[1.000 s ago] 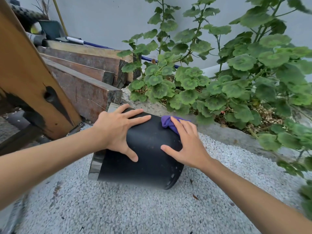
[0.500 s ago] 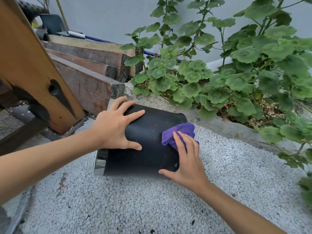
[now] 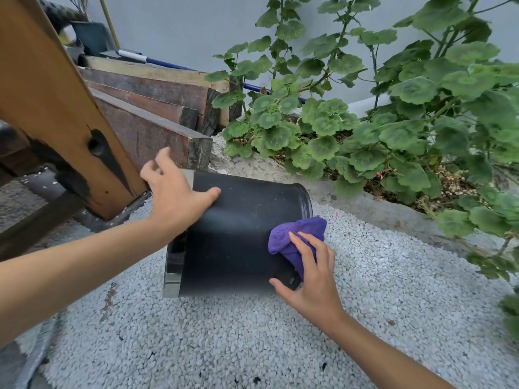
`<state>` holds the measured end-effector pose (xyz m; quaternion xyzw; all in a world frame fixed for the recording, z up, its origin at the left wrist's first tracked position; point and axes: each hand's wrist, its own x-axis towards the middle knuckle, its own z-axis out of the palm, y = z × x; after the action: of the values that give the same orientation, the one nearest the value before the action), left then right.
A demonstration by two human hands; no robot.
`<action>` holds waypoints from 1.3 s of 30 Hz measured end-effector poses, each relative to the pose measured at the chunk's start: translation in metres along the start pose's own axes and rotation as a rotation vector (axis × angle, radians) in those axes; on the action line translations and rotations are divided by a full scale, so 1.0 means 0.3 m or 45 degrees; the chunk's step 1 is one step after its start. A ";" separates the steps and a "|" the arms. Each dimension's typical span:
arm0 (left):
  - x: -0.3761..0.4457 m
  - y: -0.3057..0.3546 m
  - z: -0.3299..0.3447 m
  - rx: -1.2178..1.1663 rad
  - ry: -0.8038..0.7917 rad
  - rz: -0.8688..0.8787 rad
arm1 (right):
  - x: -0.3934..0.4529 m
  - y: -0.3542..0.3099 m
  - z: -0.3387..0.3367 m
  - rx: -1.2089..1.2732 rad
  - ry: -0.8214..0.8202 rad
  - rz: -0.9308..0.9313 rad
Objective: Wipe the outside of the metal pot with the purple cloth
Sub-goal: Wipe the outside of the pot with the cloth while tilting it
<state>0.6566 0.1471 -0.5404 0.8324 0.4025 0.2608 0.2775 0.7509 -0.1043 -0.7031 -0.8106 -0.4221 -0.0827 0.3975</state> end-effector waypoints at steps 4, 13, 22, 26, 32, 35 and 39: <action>-0.023 0.009 -0.001 0.099 -0.095 -0.015 | -0.008 0.021 0.002 0.054 -0.009 0.038; -0.190 -0.107 -0.026 0.472 -0.315 0.793 | -0.006 0.054 0.000 0.110 -0.022 0.099; -0.116 -0.143 -0.049 0.691 -0.540 0.949 | 0.029 0.036 -0.007 0.113 -0.043 0.091; -0.109 -0.124 -0.030 0.534 -0.486 0.861 | 0.046 0.045 -0.013 0.069 -0.049 0.061; -0.087 -0.038 0.021 0.512 -0.492 0.748 | 0.003 0.073 -0.010 -0.020 0.002 0.083; -0.093 0.010 0.042 0.497 -0.468 0.761 | -0.045 0.078 0.003 0.021 0.070 0.103; -0.096 0.044 0.054 0.374 -0.345 0.651 | -0.037 0.093 -0.004 0.058 0.064 0.146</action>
<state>0.6586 0.1125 -0.5491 0.9649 0.1730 0.1479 0.1308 0.7650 -0.1212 -0.7233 -0.8217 -0.3665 -0.0705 0.4306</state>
